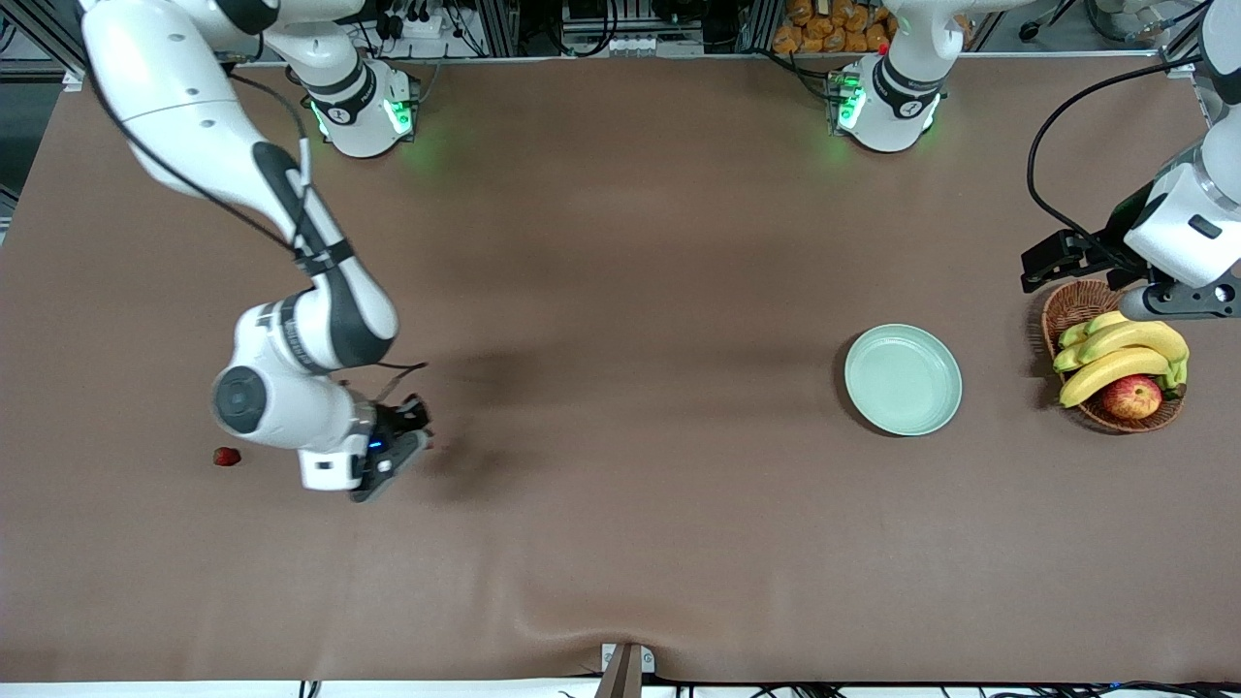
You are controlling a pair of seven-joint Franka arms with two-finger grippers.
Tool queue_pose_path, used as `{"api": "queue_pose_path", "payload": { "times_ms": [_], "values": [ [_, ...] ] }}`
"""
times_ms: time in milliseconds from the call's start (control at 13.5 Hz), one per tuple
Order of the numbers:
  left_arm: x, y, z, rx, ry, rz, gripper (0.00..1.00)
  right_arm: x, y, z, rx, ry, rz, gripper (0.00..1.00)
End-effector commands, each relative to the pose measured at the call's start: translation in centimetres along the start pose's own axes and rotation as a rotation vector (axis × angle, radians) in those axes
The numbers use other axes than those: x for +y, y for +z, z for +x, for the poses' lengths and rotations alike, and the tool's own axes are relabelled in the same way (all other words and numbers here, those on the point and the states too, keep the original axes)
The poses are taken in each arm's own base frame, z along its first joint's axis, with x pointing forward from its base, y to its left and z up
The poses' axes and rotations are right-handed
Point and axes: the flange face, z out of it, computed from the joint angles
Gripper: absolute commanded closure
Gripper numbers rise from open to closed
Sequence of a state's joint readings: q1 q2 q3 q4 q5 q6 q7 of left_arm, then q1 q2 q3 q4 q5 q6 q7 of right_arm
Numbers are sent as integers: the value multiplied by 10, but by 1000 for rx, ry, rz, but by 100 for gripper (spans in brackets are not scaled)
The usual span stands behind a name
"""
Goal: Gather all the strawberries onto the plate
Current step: 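Carry the strawberry to mid-table with the right gripper and release it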
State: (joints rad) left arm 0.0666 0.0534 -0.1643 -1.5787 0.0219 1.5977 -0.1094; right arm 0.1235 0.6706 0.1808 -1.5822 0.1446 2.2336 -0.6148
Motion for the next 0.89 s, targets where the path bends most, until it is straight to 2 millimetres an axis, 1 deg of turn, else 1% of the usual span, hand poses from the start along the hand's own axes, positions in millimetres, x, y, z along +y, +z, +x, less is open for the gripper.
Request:
{"api": "queue_pose_path", "payload": {
  "times_ms": [0, 222, 295, 369, 443, 517, 812],
  "values": [
    [0, 1, -1, 8, -6, 13, 0, -53, 12, 38, 39, -91, -12, 100],
    [0, 2, 0, 13, -6, 13, 0, -114, 50, 69, 81, -165, -26, 100],
    [0, 3, 0, 15, -6, 13, 0, -126, 58, 75, 99, -153, -33, 100],
    [0, 5, 0, 10, -6, 13, 0, -143, 62, 82, 111, -150, -37, 100],
    [0, 9, 1, 7, -5, 13, 0, -163, 72, 91, 117, -168, -36, 100],
    [0, 9, 2, 10, -5, 13, 0, -181, 75, 100, 133, -167, -41, 100],
    [2, 15, 3, 4, -2, 12, 0, -250, 95, 121, 150, -128, -34, 100]
  ]
}}
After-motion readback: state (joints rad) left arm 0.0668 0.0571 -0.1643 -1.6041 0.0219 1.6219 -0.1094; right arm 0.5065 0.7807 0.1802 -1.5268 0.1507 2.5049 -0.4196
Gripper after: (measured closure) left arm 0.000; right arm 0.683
